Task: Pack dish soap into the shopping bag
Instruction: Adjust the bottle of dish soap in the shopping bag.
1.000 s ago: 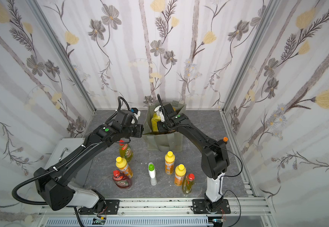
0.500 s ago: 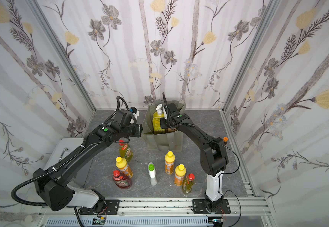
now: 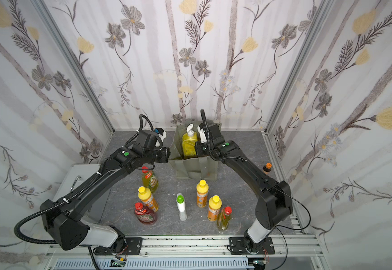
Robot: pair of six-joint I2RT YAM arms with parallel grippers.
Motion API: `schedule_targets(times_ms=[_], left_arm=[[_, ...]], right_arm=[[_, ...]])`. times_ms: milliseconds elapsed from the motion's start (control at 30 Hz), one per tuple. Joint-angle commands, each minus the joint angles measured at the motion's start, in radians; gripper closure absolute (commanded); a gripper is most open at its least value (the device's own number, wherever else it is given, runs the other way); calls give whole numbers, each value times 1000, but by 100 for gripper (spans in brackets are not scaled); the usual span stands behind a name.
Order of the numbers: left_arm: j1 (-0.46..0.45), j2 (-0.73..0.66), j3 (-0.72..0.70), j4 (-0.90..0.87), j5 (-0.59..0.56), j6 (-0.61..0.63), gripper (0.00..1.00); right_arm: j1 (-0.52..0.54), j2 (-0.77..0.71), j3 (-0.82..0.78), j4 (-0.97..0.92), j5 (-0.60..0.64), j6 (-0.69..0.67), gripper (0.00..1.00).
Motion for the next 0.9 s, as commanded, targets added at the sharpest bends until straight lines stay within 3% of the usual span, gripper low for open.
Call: schedule_targets(times_ms=[0, 233, 867], left_arm=[[1, 1, 8, -2, 7, 0, 100], [2, -5, 4, 1, 12, -6, 100], [2, -5, -7, -5, -3, 7, 100]], right_arm=[[-26, -19, -34, -23, 48, 8, 72], [-27, 57, -19, -87, 91, -5, 72], [-42, 247, 131, 53, 251, 18, 72]])
